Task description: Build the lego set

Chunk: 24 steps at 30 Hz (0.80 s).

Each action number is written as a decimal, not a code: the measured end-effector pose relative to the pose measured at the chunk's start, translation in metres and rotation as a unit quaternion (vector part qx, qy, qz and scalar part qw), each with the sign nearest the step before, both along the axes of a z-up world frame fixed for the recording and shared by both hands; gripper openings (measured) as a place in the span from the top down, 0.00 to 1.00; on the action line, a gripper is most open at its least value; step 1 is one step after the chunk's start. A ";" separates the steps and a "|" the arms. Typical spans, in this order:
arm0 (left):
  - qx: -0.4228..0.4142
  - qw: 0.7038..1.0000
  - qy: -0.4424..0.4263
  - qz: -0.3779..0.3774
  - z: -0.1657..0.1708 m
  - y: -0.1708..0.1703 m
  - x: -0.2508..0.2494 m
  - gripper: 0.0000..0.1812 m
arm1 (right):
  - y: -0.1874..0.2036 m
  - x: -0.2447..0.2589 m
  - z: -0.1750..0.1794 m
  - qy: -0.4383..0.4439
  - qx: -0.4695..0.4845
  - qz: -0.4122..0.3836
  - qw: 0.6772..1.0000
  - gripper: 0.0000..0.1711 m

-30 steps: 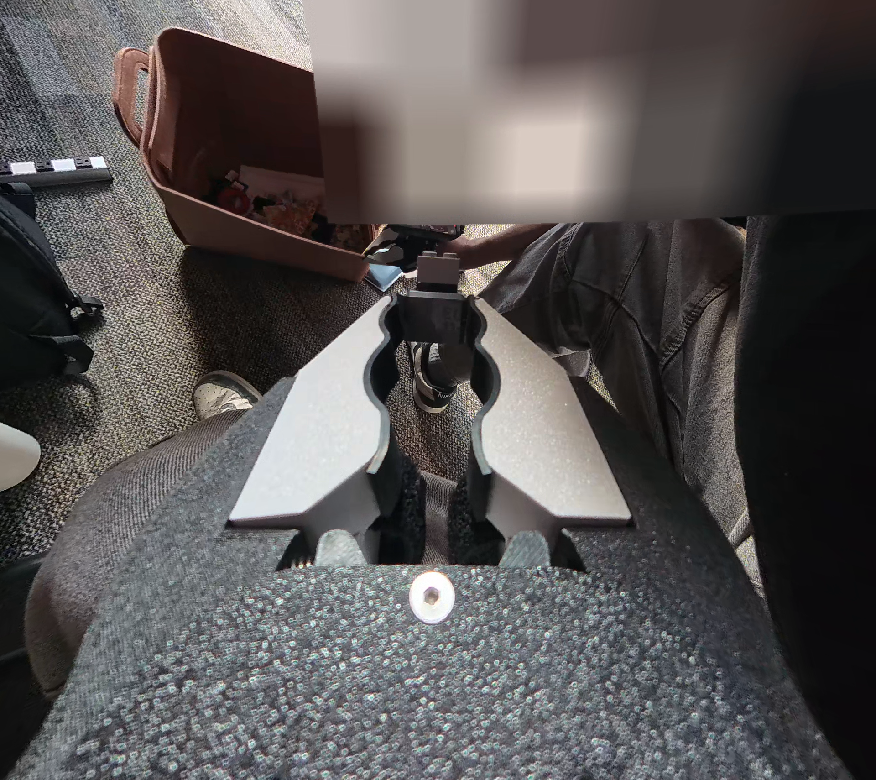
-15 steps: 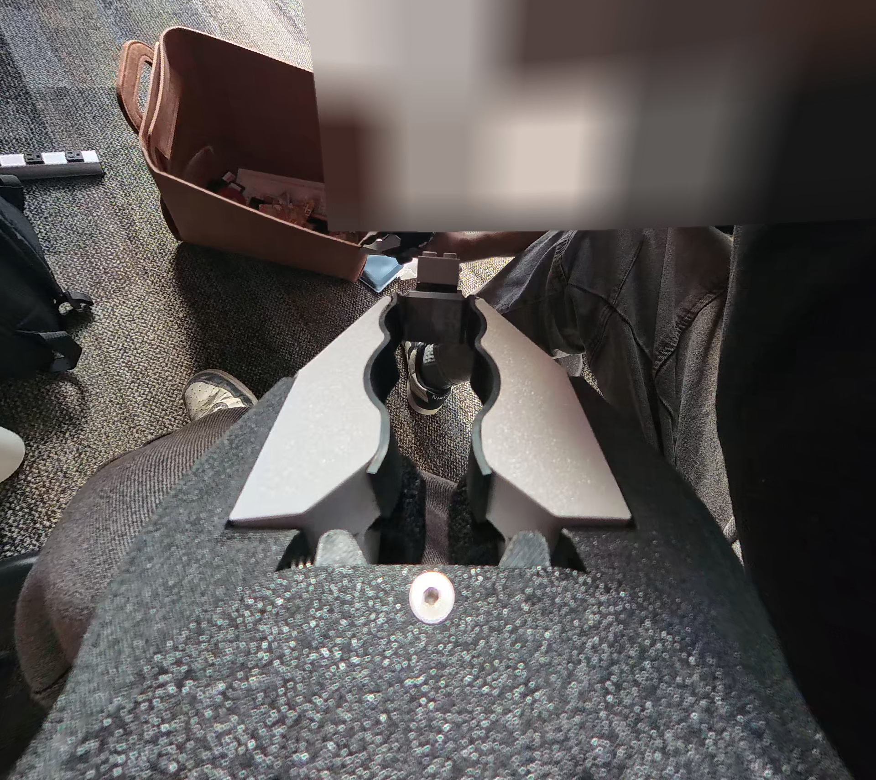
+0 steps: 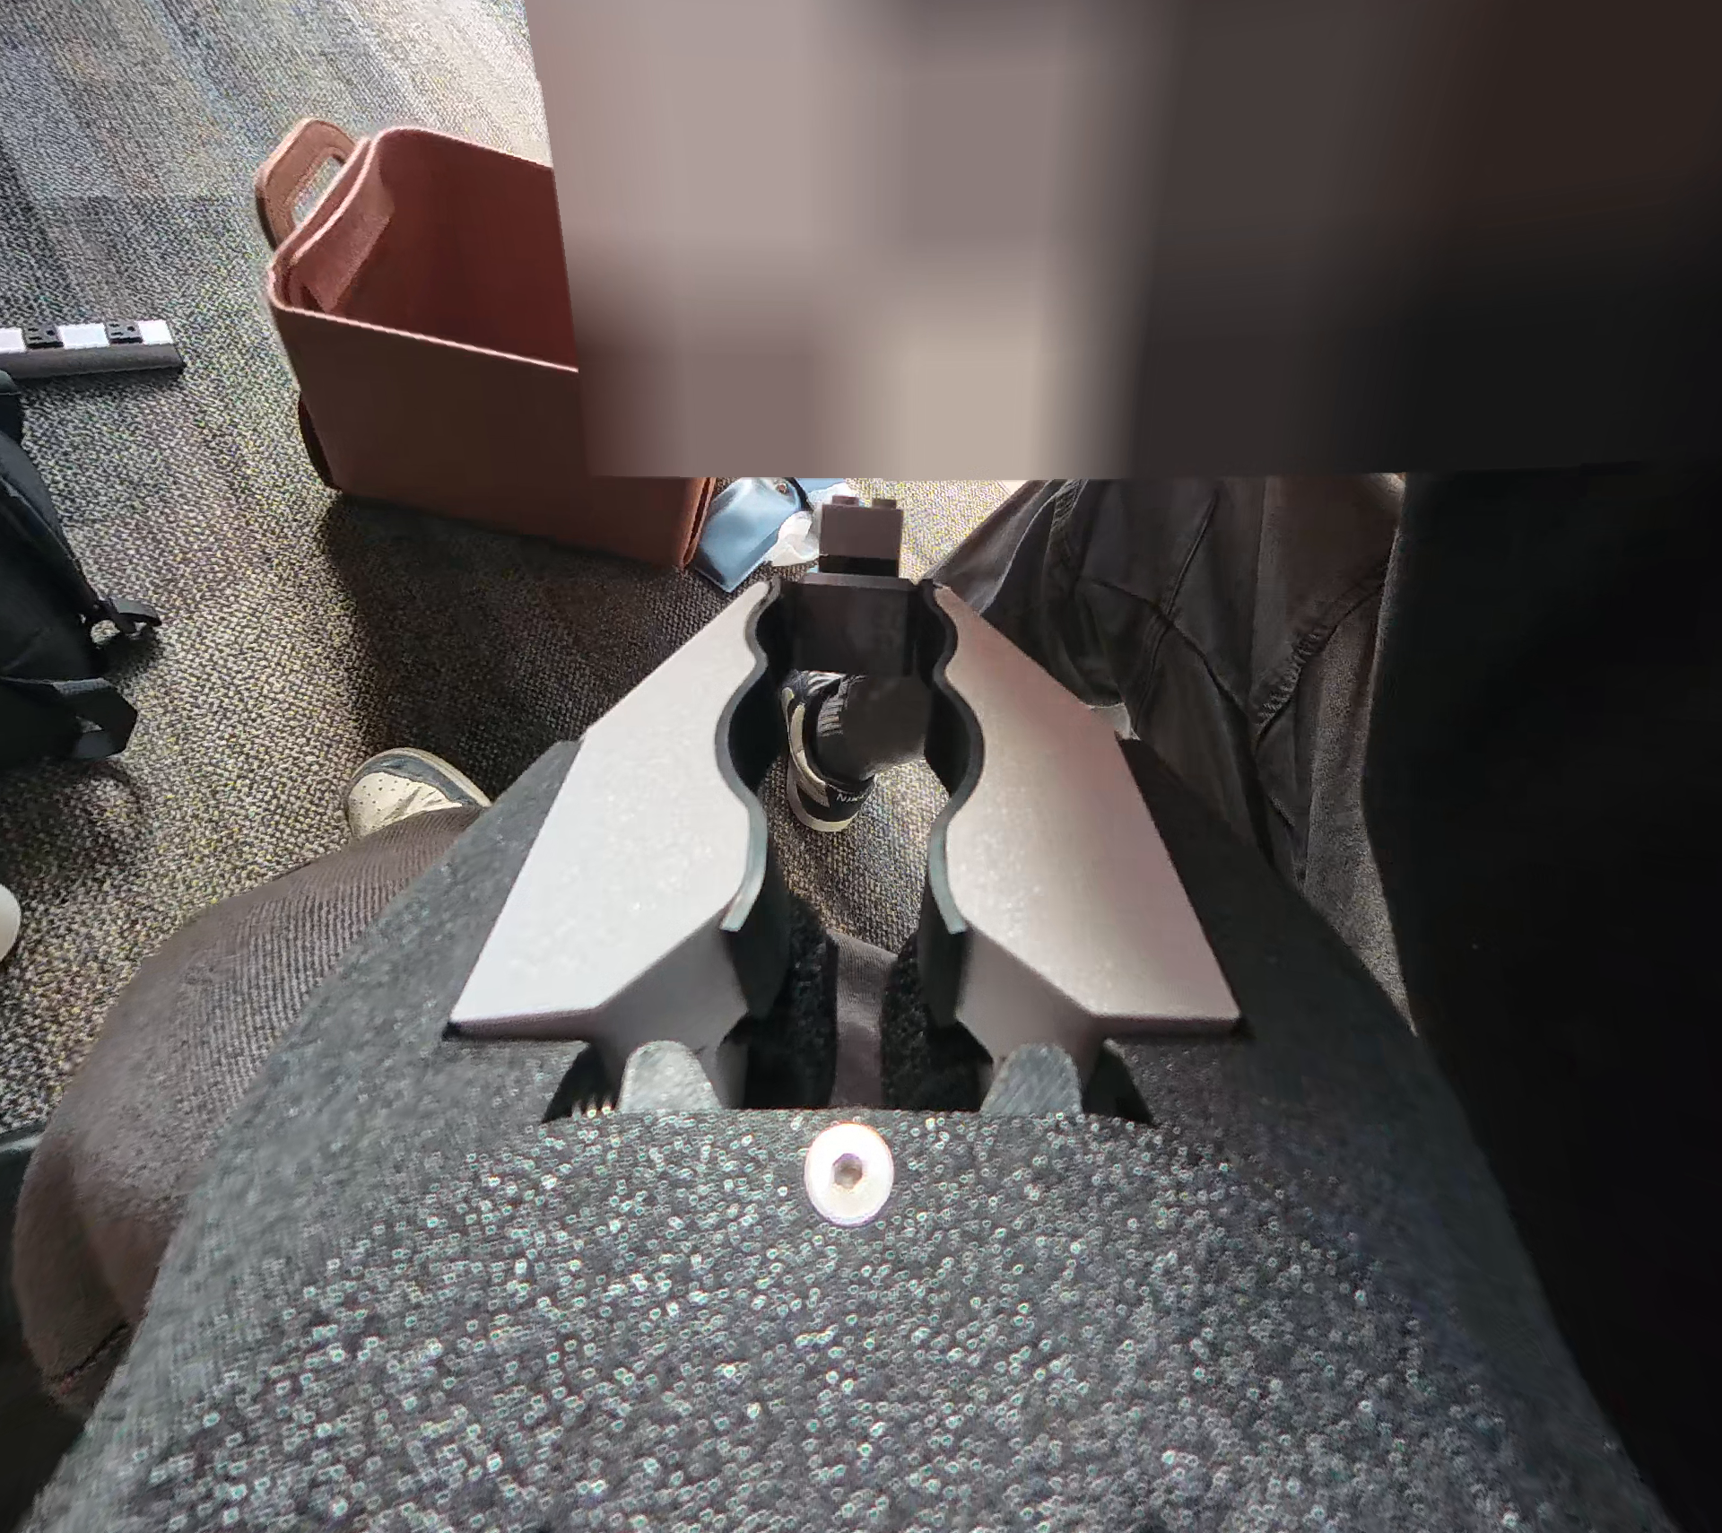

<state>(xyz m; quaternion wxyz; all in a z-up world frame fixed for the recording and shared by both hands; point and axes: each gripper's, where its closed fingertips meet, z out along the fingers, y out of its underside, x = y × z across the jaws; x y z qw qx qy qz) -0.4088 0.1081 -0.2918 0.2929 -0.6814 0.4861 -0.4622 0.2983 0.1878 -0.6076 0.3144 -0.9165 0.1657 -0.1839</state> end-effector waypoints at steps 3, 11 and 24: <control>0.018 1.000 0.006 -0.008 -0.001 -0.003 -0.001 0.87 | -0.014 0.001 -0.012 0.079 0.028 -0.060 0.995 0.74; 0.061 0.997 0.027 -0.039 -0.007 -0.017 -0.012 0.87 | 0.000 -0.048 -0.014 0.397 0.187 -0.135 0.889 0.71; 0.164 0.985 -0.003 0.060 0.088 0.017 -0.090 0.87 | -0.057 -0.110 -0.048 0.504 0.190 -0.306 0.785 1.00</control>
